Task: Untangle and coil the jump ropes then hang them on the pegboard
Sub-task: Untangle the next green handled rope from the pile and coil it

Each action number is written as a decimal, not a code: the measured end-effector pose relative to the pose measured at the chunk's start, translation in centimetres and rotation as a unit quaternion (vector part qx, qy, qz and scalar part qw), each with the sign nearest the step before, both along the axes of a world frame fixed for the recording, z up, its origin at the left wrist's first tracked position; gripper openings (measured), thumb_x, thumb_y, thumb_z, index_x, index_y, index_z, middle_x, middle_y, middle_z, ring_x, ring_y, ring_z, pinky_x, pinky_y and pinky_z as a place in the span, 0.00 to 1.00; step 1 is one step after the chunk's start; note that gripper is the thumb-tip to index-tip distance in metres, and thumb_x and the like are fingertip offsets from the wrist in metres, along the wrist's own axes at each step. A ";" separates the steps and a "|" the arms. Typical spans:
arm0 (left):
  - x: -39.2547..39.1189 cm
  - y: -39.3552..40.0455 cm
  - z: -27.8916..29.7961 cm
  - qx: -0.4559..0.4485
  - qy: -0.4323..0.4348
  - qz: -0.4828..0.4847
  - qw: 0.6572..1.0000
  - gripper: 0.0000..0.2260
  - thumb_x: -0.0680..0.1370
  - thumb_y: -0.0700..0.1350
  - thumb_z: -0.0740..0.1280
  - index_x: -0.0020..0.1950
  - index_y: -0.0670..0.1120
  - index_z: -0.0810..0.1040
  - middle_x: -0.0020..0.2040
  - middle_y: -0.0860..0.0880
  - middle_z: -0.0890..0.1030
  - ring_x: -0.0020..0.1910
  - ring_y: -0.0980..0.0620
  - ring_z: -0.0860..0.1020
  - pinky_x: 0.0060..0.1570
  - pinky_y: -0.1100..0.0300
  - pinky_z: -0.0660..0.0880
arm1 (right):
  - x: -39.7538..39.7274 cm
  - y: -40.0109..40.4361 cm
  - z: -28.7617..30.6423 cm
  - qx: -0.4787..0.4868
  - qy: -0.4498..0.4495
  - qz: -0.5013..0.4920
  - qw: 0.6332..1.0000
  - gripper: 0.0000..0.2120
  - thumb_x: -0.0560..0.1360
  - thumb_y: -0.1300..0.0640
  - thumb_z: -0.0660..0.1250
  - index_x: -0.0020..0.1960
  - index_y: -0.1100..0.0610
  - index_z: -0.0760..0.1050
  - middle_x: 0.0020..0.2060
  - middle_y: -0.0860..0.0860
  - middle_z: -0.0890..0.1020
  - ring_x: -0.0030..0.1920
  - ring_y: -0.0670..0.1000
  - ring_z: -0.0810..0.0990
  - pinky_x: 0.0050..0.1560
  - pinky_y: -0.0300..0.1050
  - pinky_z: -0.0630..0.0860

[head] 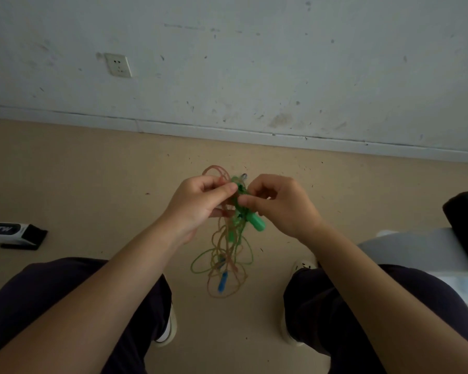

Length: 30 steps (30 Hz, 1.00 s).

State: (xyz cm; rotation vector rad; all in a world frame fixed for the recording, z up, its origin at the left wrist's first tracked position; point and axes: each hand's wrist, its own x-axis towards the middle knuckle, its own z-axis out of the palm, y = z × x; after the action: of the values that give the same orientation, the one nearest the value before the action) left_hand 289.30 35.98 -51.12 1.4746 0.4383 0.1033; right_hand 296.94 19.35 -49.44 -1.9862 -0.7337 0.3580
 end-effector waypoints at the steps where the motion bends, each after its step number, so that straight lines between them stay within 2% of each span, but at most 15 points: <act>1: 0.1 0.1 0.0 0.016 0.004 0.019 1.000 0.05 0.78 0.42 0.71 0.48 0.40 0.84 0.39 0.47 0.86 0.39 0.51 0.85 0.39 0.57 0.83 | 0.2 -0.2 0.1 0.027 0.039 -0.001 0.999 0.09 0.72 0.56 0.76 0.39 0.60 0.78 0.36 0.58 0.82 0.35 0.50 0.78 0.40 0.50 0.78; 4: 0.5 0.4 -0.3 0.018 0.026 0.086 0.996 0.06 0.78 0.41 0.71 0.44 0.41 0.84 0.33 0.48 0.85 0.33 0.52 0.84 0.34 0.58 0.82 | 0.7 -0.8 0.4 0.126 0.119 0.003 0.985 0.13 0.69 0.55 0.74 0.40 0.64 0.75 0.36 0.59 0.83 0.38 0.55 0.81 0.46 0.53 0.80; 6: 0.8 1.1 -0.3 0.008 0.036 0.126 0.991 0.07 0.79 0.41 0.70 0.42 0.42 0.83 0.32 0.47 0.84 0.33 0.51 0.83 0.35 0.57 0.82 | 1.3 -1.3 0.8 0.211 0.192 0.020 0.958 0.11 0.70 0.57 0.71 0.41 0.64 0.73 0.37 0.58 0.83 0.39 0.55 0.82 0.48 0.50 0.81; 8: 1.0 1.6 -0.2 -0.001 0.024 0.135 0.991 0.06 0.79 0.40 0.69 0.42 0.42 0.82 0.33 0.47 0.84 0.33 0.51 0.83 0.35 0.58 0.81 | 2.0 -1.8 1.1 0.236 0.247 0.021 0.940 0.07 0.74 0.59 0.68 0.42 0.63 0.72 0.35 0.56 0.82 0.34 0.52 0.81 0.45 0.49 0.80; 12: 0.7 2.2 -0.1 0.044 -0.011 0.091 0.995 0.04 0.78 0.43 0.71 0.44 0.44 0.83 0.37 0.47 0.86 0.37 0.49 0.85 0.36 0.61 0.80 | 2.7 -2.6 0.9 0.050 0.181 -0.014 0.982 0.06 0.79 0.59 0.67 0.45 0.61 0.77 0.29 0.48 0.73 0.26 0.45 0.68 0.34 0.46 0.70; 14: 0.4 2.5 -0.4 0.122 0.018 0.058 0.991 0.04 0.78 0.46 0.72 0.47 0.47 0.83 0.40 0.48 0.86 0.41 0.49 0.86 0.38 0.61 0.80 | 2.7 -2.7 1.0 0.040 0.178 -0.011 0.983 0.07 0.78 0.57 0.68 0.44 0.60 0.78 0.26 0.44 0.69 0.25 0.45 0.65 0.31 0.42 0.67; 15: 0.4 2.6 -0.6 0.175 0.049 0.042 0.982 0.06 0.77 0.49 0.73 0.49 0.48 0.82 0.42 0.50 0.86 0.44 0.50 0.85 0.40 0.60 0.81 | 2.5 -2.6 1.1 0.048 0.178 -0.005 0.983 0.07 0.78 0.57 0.68 0.43 0.59 0.78 0.25 0.44 0.68 0.26 0.46 0.64 0.29 0.41 0.65; 17: 0.3 2.5 -0.8 0.275 0.113 0.041 0.954 0.19 0.73 0.55 0.76 0.58 0.47 0.77 0.52 0.53 0.81 0.52 0.52 0.81 0.51 0.56 0.78 | 2.3 -2.4 1.2 0.066 0.182 0.005 0.981 0.08 0.79 0.59 0.67 0.44 0.63 0.77 0.25 0.45 0.67 0.26 0.46 0.62 0.28 0.40 0.62; 18: 0.3 2.4 -0.7 0.297 0.114 0.041 0.947 0.25 0.72 0.56 0.77 0.64 0.48 0.74 0.56 0.54 0.77 0.56 0.53 0.77 0.55 0.55 0.75 | 2.2 -2.3 1.2 0.074 0.185 0.012 0.980 0.09 0.79 0.60 0.66 0.45 0.67 0.75 0.25 0.45 0.67 0.26 0.46 0.61 0.27 0.39 0.61; 19: 0.3 2.1 -0.4 0.296 0.093 0.023 0.950 0.26 0.72 0.56 0.76 0.67 0.52 0.72 0.58 0.56 0.75 0.58 0.54 0.75 0.56 0.57 0.73 | 2.0 -2.1 1.2 0.077 0.185 0.023 0.980 0.10 0.79 0.61 0.66 0.46 0.69 0.74 0.25 0.46 0.68 0.25 0.45 0.62 0.27 0.38 0.61; 21: 0.1 1.4 0.4 0.229 0.027 -0.076 0.970 0.20 0.73 0.55 0.71 0.64 0.60 0.75 0.54 0.61 0.79 0.57 0.58 0.77 0.53 0.62 0.72 | 1.6 -1.8 1.2 0.065 0.164 0.049 0.983 0.07 0.79 0.62 0.66 0.45 0.66 0.75 0.26 0.48 0.72 0.25 0.45 0.65 0.26 0.35 0.63; 24: -0.3 1.1 1.0 0.109 -0.032 -0.199 0.973 0.14 0.72 0.51 0.67 0.57 0.52 0.80 0.50 0.55 0.86 0.52 0.58 0.83 0.51 0.68 0.75 | 1.3 -1.6 1.3 0.049 0.142 0.079 0.985 0.06 0.78 0.63 0.67 0.42 0.56 0.77 0.27 0.51 0.75 0.24 0.43 0.68 0.27 0.33 0.66; 26: -0.4 1.4 1.4 0.114 -0.041 -0.201 0.972 0.18 0.71 0.59 0.67 0.53 0.49 0.84 0.49 0.51 0.87 0.52 0.55 0.84 0.54 0.65 0.74 | 1.5 -1.7 1.3 0.012 0.119 0.086 0.989 0.07 0.78 0.63 0.67 0.42 0.56 0.77 0.26 0.48 0.76 0.25 0.42 0.69 0.28 0.33 0.66; 28: -0.4 1.9 1.4 0.166 -0.032 -0.202 0.965 0.21 0.70 0.67 0.67 0.48 0.52 0.86 0.47 0.50 0.86 0.49 0.52 0.84 0.52 0.61 0.74 | 1.5 -1.8 1.2 -0.054 0.097 0.093 0.989 0.04 0.77 0.61 0.68 0.43 0.56 0.78 0.26 0.44 0.77 0.25 0.39 0.71 0.29 0.33 0.67; 30: -0.4 1.6 1.3 0.184 -0.010 -0.235 0.954 0.18 0.70 0.67 0.72 0.49 0.55 0.85 0.44 0.51 0.86 0.45 0.51 0.84 0.51 0.58 0.77 | 1.1 -1.7 1.1 -0.084 0.108 0.111 0.984 0.01 0.76 0.60 0.70 0.45 0.56 0.79 0.27 0.42 0.77 0.27 0.38 0.73 0.30 0.32 0.68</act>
State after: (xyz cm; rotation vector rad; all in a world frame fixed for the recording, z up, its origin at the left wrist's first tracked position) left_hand 288.90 37.56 -49.83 1.9075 0.0387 -0.1882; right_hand 298.08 17.66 -48.35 -1.9857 -0.8074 0.7786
